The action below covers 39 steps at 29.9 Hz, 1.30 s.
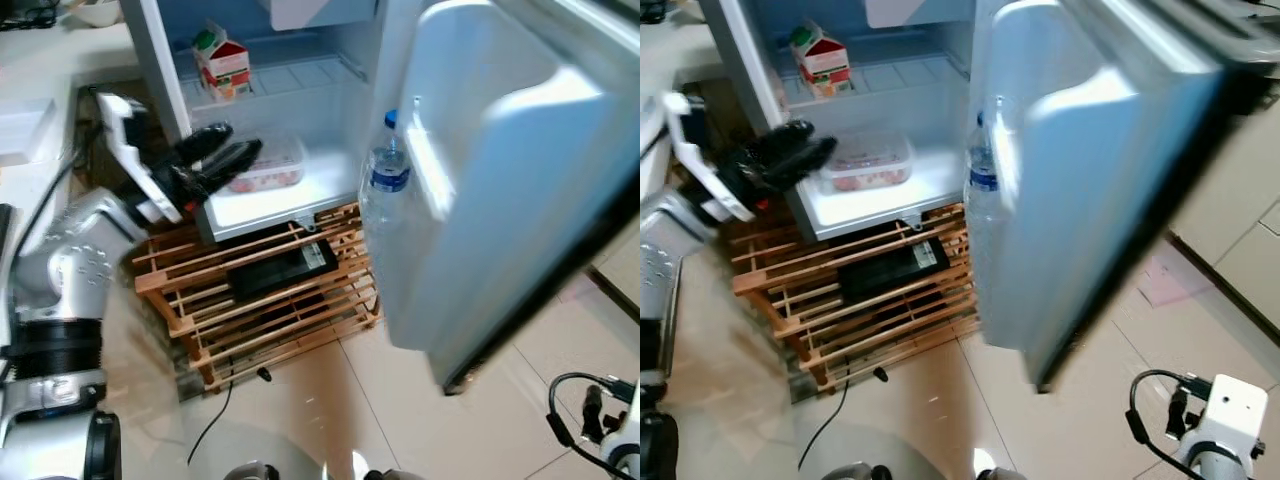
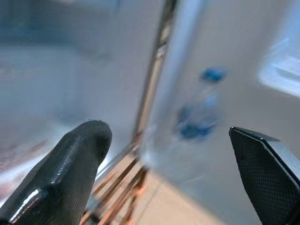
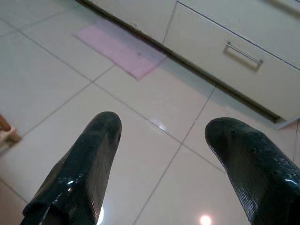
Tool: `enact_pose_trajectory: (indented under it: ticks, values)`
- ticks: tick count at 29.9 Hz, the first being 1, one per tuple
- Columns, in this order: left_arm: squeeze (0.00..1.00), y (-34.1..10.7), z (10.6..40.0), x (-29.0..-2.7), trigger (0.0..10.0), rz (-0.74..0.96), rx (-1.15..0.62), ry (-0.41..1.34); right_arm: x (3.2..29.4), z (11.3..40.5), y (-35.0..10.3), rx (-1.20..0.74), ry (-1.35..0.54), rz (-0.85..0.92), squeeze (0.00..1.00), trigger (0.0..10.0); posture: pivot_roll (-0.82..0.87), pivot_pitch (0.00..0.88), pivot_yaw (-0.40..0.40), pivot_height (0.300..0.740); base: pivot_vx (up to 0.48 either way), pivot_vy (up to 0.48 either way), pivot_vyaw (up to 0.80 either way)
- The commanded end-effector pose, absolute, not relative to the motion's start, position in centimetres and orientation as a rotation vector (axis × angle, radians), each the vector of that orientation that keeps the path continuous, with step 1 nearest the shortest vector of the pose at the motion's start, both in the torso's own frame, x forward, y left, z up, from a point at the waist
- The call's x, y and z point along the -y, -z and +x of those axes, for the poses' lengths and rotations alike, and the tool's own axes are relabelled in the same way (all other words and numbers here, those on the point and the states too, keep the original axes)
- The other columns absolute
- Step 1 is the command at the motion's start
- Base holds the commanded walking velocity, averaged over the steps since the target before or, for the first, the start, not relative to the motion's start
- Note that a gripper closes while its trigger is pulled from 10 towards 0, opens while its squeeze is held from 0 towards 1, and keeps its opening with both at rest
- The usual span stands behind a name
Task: Restocking fridge
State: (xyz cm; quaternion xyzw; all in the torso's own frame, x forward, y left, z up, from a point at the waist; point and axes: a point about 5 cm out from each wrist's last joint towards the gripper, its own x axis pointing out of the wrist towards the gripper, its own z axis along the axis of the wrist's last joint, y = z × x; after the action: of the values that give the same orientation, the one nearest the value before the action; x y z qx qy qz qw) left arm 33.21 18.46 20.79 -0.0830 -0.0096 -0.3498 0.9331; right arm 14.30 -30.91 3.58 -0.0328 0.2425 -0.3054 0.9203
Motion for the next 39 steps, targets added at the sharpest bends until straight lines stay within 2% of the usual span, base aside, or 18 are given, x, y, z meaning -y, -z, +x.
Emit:
enact_pose_trajectory:
  ticks: [1, 4, 9, 12, 16, 18, 20, 24, 29, 33, 35, 36, 37, 38, 39]
  values:
    - [0.00, -20.6, 33.2, -16.6, 10.0, -0.103, 0.021, 0.692, 30.4, 14.7, -3.7, -0.474, 0.608, -0.053, 0.00, 10.0, -0.05, 0.045, -0.004, 0.740, 0.000, 0.000, 0.00]
    - [0.00, -20.4, 33.0, -14.5, 10.0, -0.119, 0.039, 0.709, 30.1, 14.7, -3.5, -0.473, 0.605, -0.048, 0.00, 10.0, -0.05, 0.041, -0.004, 0.740, 0.000, 0.000, 0.00]
    - [0.00, -19.9, 32.9, -12.8, 10.0, -0.106, 0.045, 0.696, 30.1, 14.6, -3.4, -0.460, 0.627, -0.040, 0.00, 10.0, -0.06, 0.032, -0.002, 0.740, 0.000, 0.000, 0.00]
    - [0.00, -19.4, 33.2, -11.1, 10.0, -0.092, 0.047, 0.665, 30.9, 13.9, -3.7, -0.423, 0.733, -0.025, 0.00, 10.0, -0.06, 0.022, 0.002, 0.740, 0.000, 0.000, 0.00]
    - [0.00, -20.1, 33.7, -8.5, 10.0, -0.113, 0.077, 0.663, 33.2, 11.8, -4.2, -0.394, 0.983, 0.005, 0.00, 10.0, -0.07, 0.014, 0.007, 0.740, 0.000, 0.000, 0.00]
    - [0.00, -20.3, 33.7, -8.0, 10.0, -0.116, 0.083, 0.672, 33.4, 11.6, -4.2, -0.396, 0.995, -0.006, 0.00, 10.0, -0.07, 0.013, 0.007, 0.740, 0.000, 0.000, 0.00]
    - [0.00, -21.1, 33.9, -5.7, 10.0, -0.079, 0.106, 0.722, 32.4, 12.6, -4.3, -0.389, 0.845, -0.002, 0.00, 10.0, -0.08, 0.007, 0.006, 0.740, 0.000, 0.000, 0.00]
    - [0.00, -22.1, 34.2, -3.6, 10.0, -0.055, 0.138, 0.761, 28.7, 14.7, -3.9, -0.422, 0.505, 0.047, 0.00, 10.0, -0.09, 0.000, 0.010, 0.740, 0.000, 0.000, 0.00]
    - [0.00, -22.5, 34.5, -2.1, 10.0, 0.005, 0.171, 0.777, 28.5, 14.5, -3.6, -0.428, 0.515, 0.054, 0.00, 10.0, -0.09, 0.000, 0.002, 0.740, 0.000, 0.000, 0.00]
    - [0.00, -22.7, 34.5, -1.5, 10.0, 0.002, 0.179, 0.782, 28.0, 14.1, -3.2, -0.434, 0.488, 0.055, 0.00, 10.0, -0.09, 0.000, 0.002, 0.740, 0.000, 0.000, 0.00]
    - [0.00, -22.6, 34.5, -1.5, 10.0, 0.001, 0.180, 0.777, 27.1, 14.5, -3.3, -0.404, 0.377, 0.057, 0.00, 10.0, -0.09, 0.000, 0.003, 0.740, 0.000, 0.000, 0.00]
    - [0.00, -22.3, 34.5, -1.9, 10.0, 0.010, 0.174, 0.767, 25.2, 15.4, -3.9, -0.364, 0.172, 0.077, 0.00, 10.0, -0.09, 0.000, 0.008, 0.740, 0.000, 0.000, 0.00]
    - [0.00, -22.3, 34.5, -1.9, 10.0, 0.010, 0.174, 0.767, 25.2, 15.4, -3.9, -0.364, 0.172, 0.077, 0.00, 10.0, -0.09, 0.000, 0.008, 0.740, 0.000, 0.000, 0.00]
    - [0.00, -22.1, 34.5, -2.3, 10.0, 0.015, 0.169, 0.765, 23.8, 15.8, -4.3, -0.341, 0.035, 0.092, 0.00, 10.0, -0.09, 0.000, 0.009, 0.740, 0.000, 0.000, 0.00]
    - [0.00, -22.0, 34.5, -2.4, 10.0, 0.016, 0.168, 0.768, 23.4, 15.9, -4.5, -0.335, -0.003, 0.094, 0.00, 10.0, -0.09, 0.000, 0.008, 0.740, 0.000, 0.000, 0.00]
